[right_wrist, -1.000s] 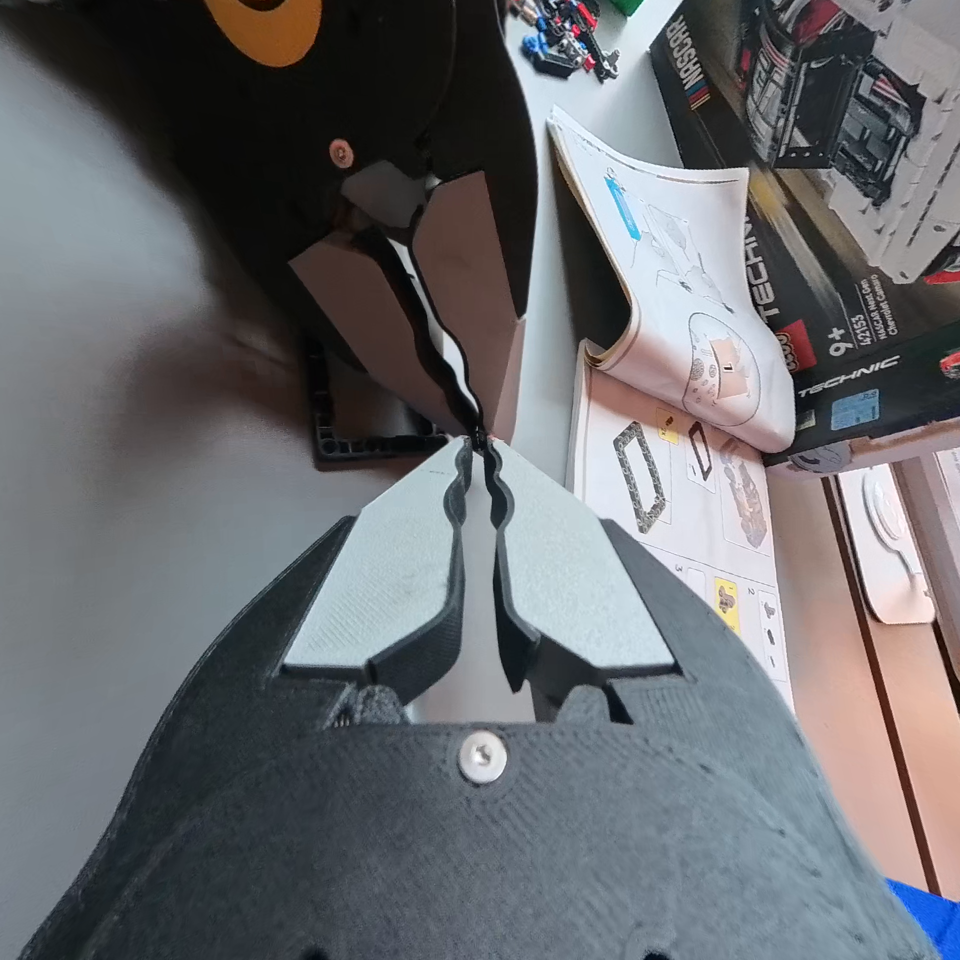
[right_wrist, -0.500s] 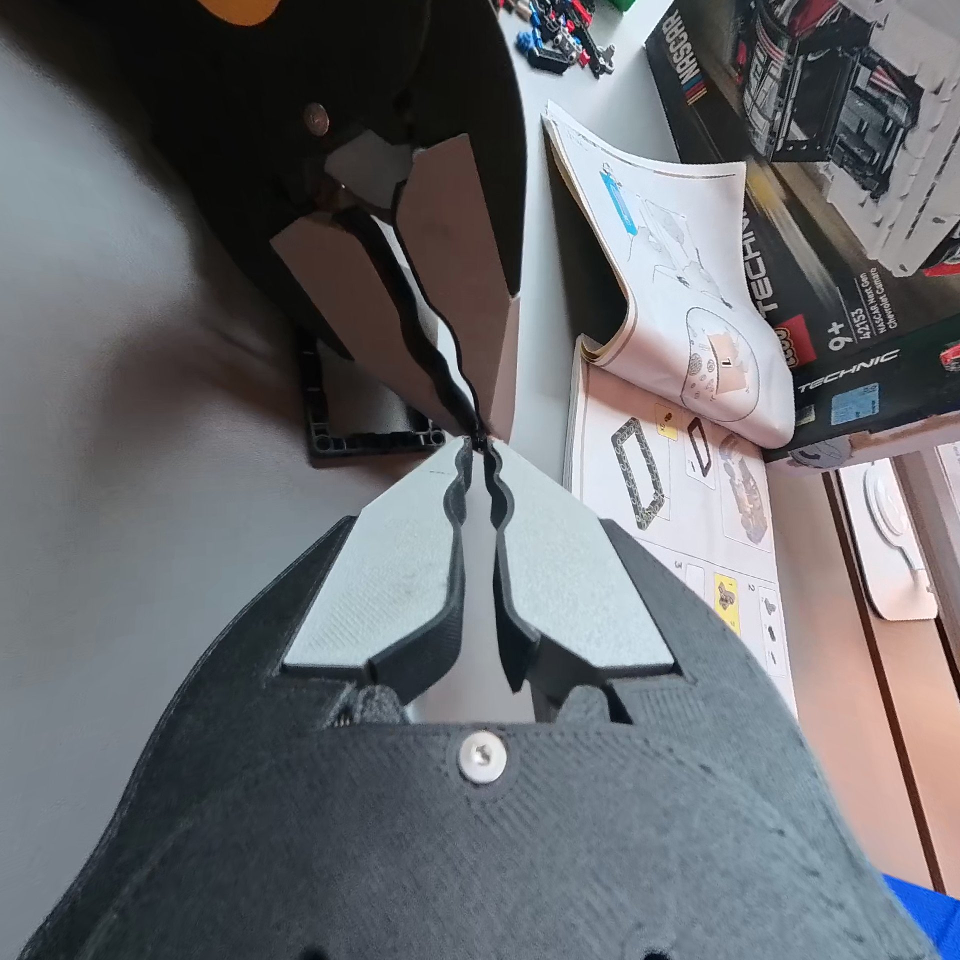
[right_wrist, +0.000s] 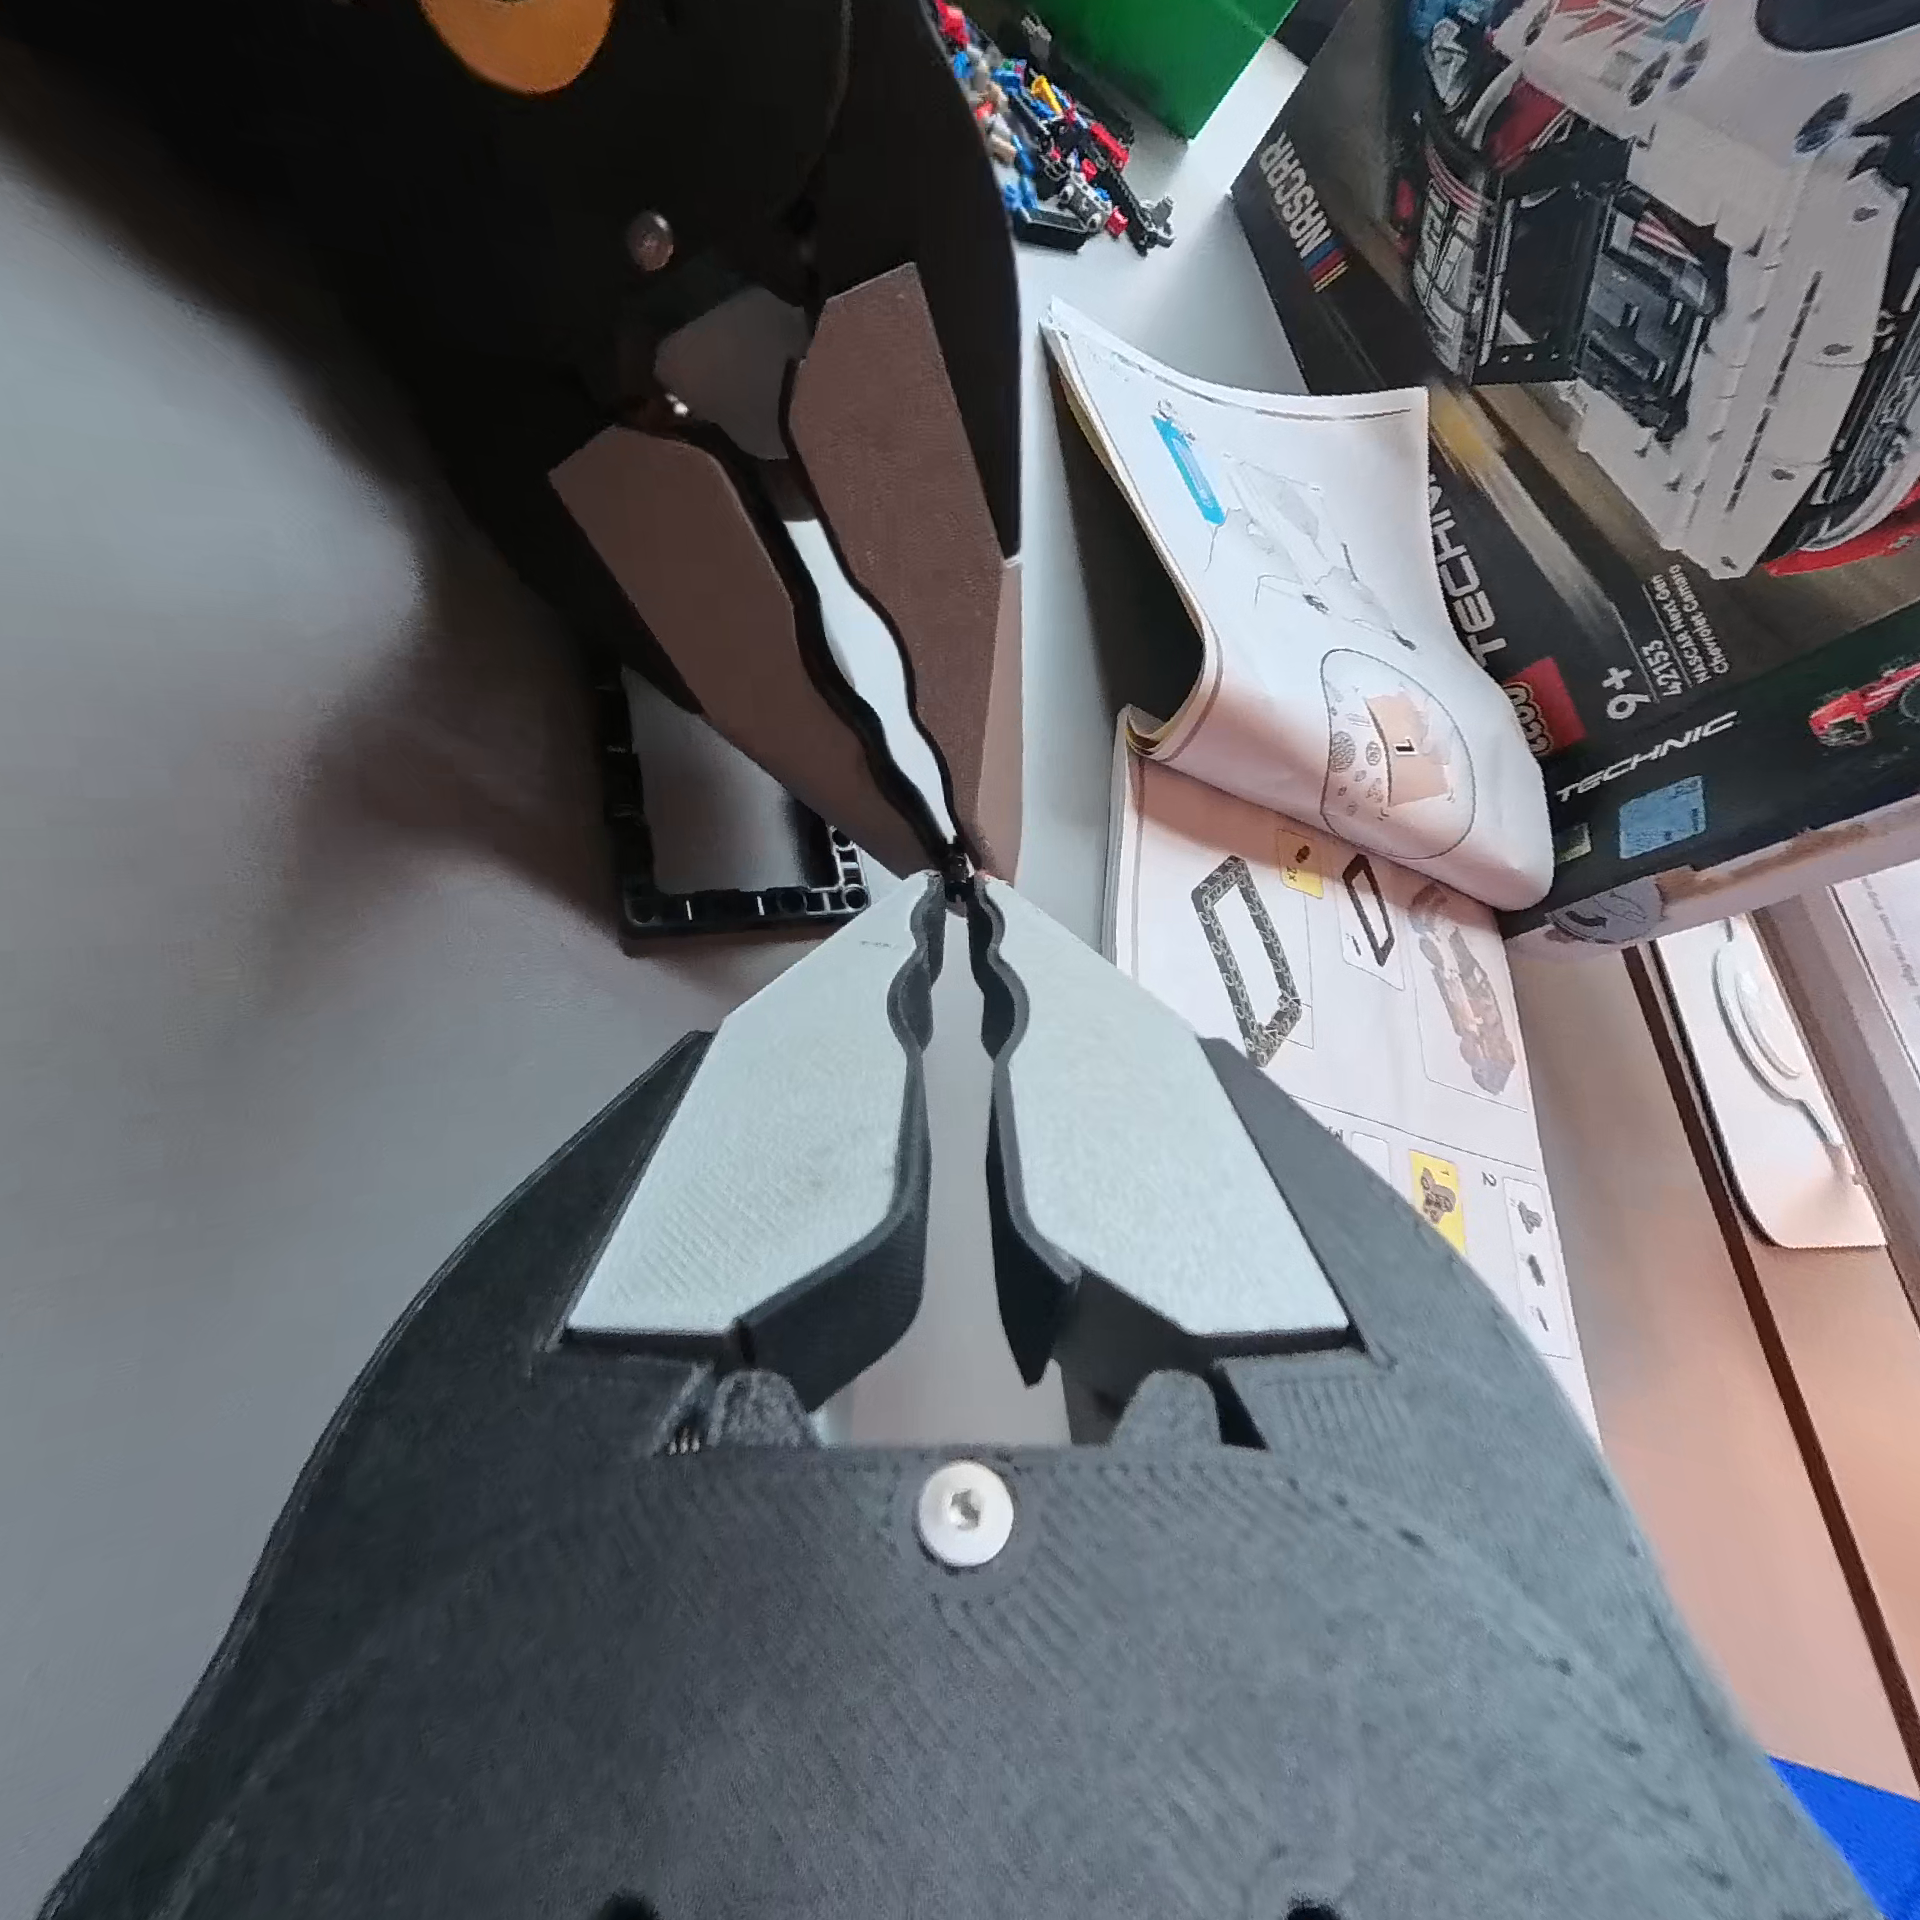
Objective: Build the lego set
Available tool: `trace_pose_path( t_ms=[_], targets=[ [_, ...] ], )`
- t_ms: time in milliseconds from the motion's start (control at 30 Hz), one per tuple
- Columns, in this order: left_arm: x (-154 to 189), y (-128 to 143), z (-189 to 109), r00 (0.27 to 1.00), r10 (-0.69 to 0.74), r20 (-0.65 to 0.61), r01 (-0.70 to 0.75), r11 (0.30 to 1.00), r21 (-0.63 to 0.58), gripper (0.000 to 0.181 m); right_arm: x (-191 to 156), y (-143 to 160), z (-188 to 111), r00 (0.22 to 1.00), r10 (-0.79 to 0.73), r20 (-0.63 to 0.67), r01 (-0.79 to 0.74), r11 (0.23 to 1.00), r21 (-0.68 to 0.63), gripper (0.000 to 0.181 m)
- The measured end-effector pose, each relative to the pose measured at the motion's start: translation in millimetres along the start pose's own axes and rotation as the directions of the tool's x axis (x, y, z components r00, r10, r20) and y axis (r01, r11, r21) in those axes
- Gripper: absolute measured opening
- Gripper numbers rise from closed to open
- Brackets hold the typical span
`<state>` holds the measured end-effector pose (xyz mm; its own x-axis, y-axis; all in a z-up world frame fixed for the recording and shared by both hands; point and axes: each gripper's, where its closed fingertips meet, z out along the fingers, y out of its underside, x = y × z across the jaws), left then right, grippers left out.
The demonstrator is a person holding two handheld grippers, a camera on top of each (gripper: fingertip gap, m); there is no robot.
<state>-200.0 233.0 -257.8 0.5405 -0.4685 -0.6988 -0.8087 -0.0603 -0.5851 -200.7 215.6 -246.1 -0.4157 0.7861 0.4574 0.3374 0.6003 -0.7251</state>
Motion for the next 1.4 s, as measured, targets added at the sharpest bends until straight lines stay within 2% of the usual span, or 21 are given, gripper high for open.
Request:
trace_pose_path(
  t_ms=[100, 200, 367, 500, 600, 933, 1233, 1400],
  targets=[
    [4.5, 1.7, -1.9, 0.994, -0.08, -0.079, 0.08, 0.997, 0.007, 0.001, -2.3, 0.0, 1.5, 1.0, 0.002, 0.015, -0.002, 1.0, 0.003, 0.001],
    [1.1, 2.9, -4.0, 0.999, -0.032, -0.03, 0.032, 0.999, -0.032, 0.0, -2.1, -1.6, 1.9, 1.0, 0.012, 0.019, -0.013, 1.0, 0.015, 0.001],
    [5.5, 7.2, 1.5, 0.998, -0.04, -0.048, 0.037, 0.998, -0.049, 0.001, -3.0, 4.9, 5.5, 1.0, -0.017, 0.005, 0.017, 0.999, -0.03, 0.001],
    [2.1, -0.1, -0.3, 0.999, -0.032, -0.026, 0.033, 0.999, 0.017, 0.007, 1.4, 5.4, 2.4, 1.0, 0.0, -0.005, 0.0, 1.0, -0.023, 0.001],
    [-0.4, -3.0, -3.7, 0.999, -0.024, -0.022, 0.025, 0.999, 0.035, 0.003, 2.5, 8.1, 2.9, 1.0, -0.009, -0.013, 0.008, 0.999, -0.034, 0.001],
    [5.8, 2.3, -1.5, 0.997, -0.039, -0.071, 0.04, 0.999, 0.013, 0.002, -1.8, 11.8, 6.4, 1.0, -0.027, 0.004, 0.028, 0.998, -0.054, 0.001],
    [4.1, 3.7, -3.3, 0.999, 0.024, -0.044, -0.024, 1.0, -0.002, 0.0, 1.2, 10.2, 2.4, 1.0, -0.029, -0.008, 0.029, 0.999, -0.044, 0.001],
    [4.2, 4.6, -1.9, 0.999, -0.012, -0.042, 0.011, 1.0, -0.008, 0.0, -1.1, 11.5, 3.8, 0.999, -0.04, -0.002, 0.04, 0.998, -0.053, 0.001]
  ],
)
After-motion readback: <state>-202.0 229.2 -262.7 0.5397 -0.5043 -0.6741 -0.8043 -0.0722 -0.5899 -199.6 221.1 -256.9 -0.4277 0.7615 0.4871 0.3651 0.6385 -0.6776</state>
